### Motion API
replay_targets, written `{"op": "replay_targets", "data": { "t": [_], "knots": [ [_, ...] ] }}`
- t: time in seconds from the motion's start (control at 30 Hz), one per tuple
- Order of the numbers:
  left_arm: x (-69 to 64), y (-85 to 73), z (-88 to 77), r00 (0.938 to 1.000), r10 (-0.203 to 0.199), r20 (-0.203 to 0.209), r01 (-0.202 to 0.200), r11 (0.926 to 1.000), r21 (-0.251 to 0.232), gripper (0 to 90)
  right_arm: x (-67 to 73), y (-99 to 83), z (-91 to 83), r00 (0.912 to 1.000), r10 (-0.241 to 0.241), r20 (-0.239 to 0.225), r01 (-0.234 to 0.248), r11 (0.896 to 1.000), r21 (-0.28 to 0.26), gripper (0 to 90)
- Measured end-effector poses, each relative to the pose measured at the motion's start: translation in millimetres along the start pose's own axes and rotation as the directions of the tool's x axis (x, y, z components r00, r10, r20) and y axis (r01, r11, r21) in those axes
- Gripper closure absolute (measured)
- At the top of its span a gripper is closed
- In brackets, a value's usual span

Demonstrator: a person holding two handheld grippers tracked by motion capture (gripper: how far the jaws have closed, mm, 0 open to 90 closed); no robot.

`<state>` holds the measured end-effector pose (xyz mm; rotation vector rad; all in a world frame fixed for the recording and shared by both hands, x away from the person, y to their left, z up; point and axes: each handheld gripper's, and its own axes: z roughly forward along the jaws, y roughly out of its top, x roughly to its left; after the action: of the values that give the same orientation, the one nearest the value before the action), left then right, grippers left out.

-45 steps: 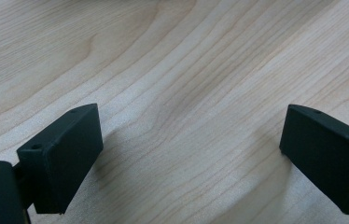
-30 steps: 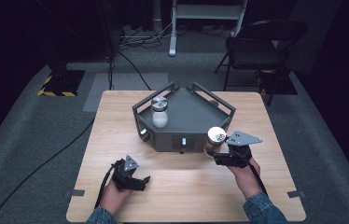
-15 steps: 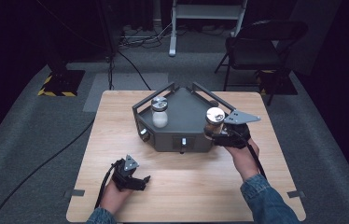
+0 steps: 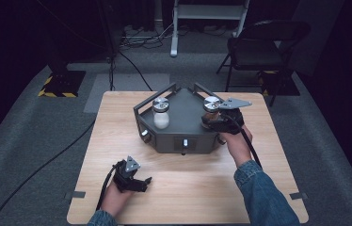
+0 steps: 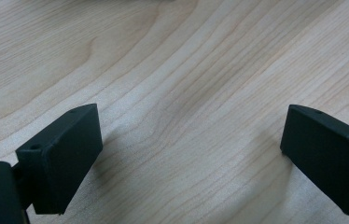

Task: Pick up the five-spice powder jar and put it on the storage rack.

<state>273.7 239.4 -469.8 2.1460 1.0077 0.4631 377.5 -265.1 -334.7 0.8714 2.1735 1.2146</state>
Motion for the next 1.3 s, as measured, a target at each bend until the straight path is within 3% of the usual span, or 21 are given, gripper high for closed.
{"op": "replay_targets", "data": {
  "t": [0.27,0.47,0.6,0.77,0.9,1.3],
  "knots": [
    [-0.7,-0.2,0.1,1.0,-0.003,-0.002,0.003,1.0,-0.001,5.3,-5.1,-3.4,14.0,0.9996,0.026,0.007,-0.026,0.999,0.025,30.2],
    [-1.1,0.0,0.2,1.0,-0.005,-0.004,0.005,1.0,-0.001,5.3,-10.7,-10.2,15.2,0.9978,0.063,-0.019,-0.063,0.998,0.007,29.9],
    [-1.1,0.0,0.2,1.0,-0.004,-0.004,0.004,1.0,-0.001,5.3,-11.5,-12.7,13.9,0.998,0.058,-0.025,-0.058,0.998,-0.013,16.7],
    [-1.0,0.0,0.2,1.0,-0.004,-0.004,0.004,1.0,-0.001,5.2,-14.9,-19.8,2.3,0.9934,0.112,-0.026,-0.113,0.993,-0.038,5.4],
    [-1.1,0.1,0.2,1.0,-0.004,-0.004,0.004,1.0,-0.001,5.2,-11.8,-30.9,-13.2,0.9952,0.095,-0.024,-0.097,0.993,-0.062,4.6],
    [-2.0,0.0,0.2,1.0,-0.007,-0.007,0.007,1.0,-0.001,5.3,-2.9,-74.2,-46.8,0.9972,0.029,-0.069,-0.033,0.998,-0.062,4.5]
  ]
}}
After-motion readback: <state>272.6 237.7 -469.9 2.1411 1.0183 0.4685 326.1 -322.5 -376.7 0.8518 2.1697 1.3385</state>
